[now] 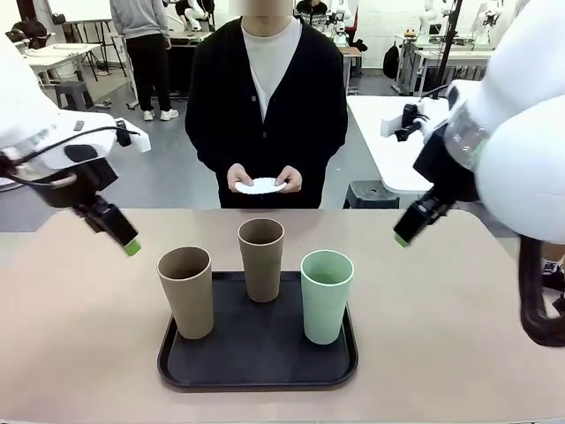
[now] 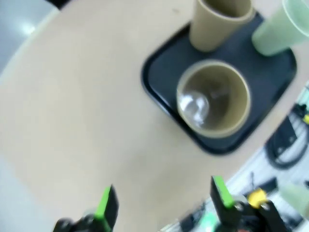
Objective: Place coasters on the table and set cups on them.
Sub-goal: Pick up one Reusable plastic cup and place it on a coaster set by the human.
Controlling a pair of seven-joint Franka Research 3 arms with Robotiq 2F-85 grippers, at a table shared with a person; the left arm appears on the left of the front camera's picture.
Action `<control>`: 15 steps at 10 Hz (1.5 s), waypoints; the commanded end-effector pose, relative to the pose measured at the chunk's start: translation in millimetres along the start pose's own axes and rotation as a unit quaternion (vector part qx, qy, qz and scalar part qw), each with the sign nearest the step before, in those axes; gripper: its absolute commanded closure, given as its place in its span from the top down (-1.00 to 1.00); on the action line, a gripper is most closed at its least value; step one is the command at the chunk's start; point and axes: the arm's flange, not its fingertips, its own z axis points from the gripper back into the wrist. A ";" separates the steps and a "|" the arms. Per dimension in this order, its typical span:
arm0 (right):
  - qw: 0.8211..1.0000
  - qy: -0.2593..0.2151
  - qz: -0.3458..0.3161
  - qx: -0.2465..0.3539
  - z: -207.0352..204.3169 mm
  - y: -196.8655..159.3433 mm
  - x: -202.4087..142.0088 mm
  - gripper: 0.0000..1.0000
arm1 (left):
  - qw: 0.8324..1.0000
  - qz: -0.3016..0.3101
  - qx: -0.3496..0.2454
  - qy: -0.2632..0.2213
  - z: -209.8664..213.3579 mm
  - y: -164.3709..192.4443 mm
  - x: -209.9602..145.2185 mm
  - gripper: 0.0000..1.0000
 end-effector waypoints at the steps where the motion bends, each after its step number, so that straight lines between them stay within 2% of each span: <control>1: 0.999 0.021 0.003 -0.031 8.4 27.4 -36.9 1.00 | 0.999 0.031 0.024 0.030 17.7 -18.0 -27.7 1.00; 2: 0.998 0.026 -0.008 -0.057 -2.8 18.3 -41.2 1.00 | 0.996 0.064 0.057 0.033 18.8 -23.9 -30.0 1.00; 3: 1.000 0.017 0.004 -0.011 15.3 13.2 -14.5 1.00 | 1.000 0.003 0.002 0.021 13.5 -10.1 -14.6 1.00; 5: 0.999 0.024 0.003 -0.028 24.6 20.1 -22.9 1.00 | 1.000 0.003 0.002 0.021 13.5 -10.1 -14.6 1.00; 6: 0.990 0.001 -0.013 0.138 -8.8 9.3 -11.5 1.00 | 0.999 0.014 0.017 0.027 22.4 -16.4 -21.7 1.00; 7: 0.961 -0.051 -0.069 0.265 -16.1 -10.7 -11.2 1.00 | 0.994 0.050 -0.096 -0.014 20.7 7.0 -13.0 1.00; 8: 0.907 -0.106 -0.164 0.374 -5.3 -34.4 -34.9 1.00 | 0.974 0.093 -0.193 -0.080 44.5 30.1 -24.5 1.00; 9: 0.848 -0.145 -0.236 0.453 -0.5 -64.3 -61.1 1.00 | 0.945 0.137 -0.266 -0.130 53.1 59.3 -37.4 1.00; 10: 0.809 -0.158 -0.274 0.496 -1.4 -92.1 -86.6 1.00 | 0.916 0.179 -0.321 -0.163 57.9 80.7 -54.3 1.00; 11: 0.781 -0.170 -0.308 0.515 -3.1 -111.7 -109.6 1.00 | 0.883 0.229 -0.363 -0.189 51.7 110.2 -69.6 1.00; 12: 0.767 -0.178 -0.333 0.518 -4.2 -128.7 -124.3 1.00 | 0.862 0.279 -0.386 -0.174 54.8 132.8 -82.7 1.00; 15: 0.740 -0.162 -0.387 0.525 -6.4 -176.6 -170.4 1.00 | 0.830 0.388 -0.376 -0.141 48.9 189.6 -131.1 1.00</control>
